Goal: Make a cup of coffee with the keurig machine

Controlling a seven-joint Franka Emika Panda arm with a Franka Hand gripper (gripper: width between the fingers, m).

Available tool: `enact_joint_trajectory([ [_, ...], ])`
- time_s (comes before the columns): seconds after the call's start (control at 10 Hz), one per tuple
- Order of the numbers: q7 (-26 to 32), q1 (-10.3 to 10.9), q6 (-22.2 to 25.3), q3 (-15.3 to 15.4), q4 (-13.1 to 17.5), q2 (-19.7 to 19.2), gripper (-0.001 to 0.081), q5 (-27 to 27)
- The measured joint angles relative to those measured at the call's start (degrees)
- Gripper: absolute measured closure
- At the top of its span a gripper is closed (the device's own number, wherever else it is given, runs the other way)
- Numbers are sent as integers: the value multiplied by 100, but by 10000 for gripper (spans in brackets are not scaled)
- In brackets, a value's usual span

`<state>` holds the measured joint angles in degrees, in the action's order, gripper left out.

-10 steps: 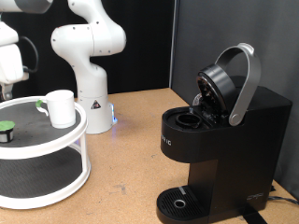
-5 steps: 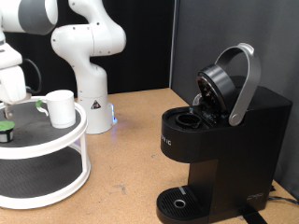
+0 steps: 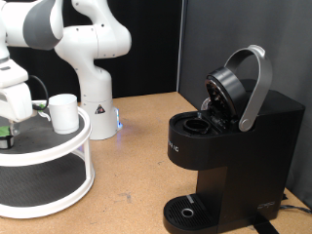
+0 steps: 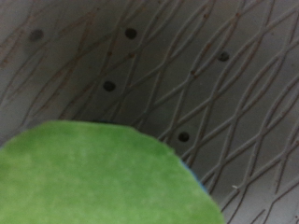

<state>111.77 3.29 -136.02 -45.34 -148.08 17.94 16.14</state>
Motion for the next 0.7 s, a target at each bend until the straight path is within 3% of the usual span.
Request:
enact_joint_trajectory([
  [0.5, 128, 28, -184, -43, -66, -187, 3, -172],
  [0.6, 155, 28, -184, -44, -68, -187, 93, -205],
  [0.7, 175, 28, -184, -44, -68, -187, 93, -232],
])
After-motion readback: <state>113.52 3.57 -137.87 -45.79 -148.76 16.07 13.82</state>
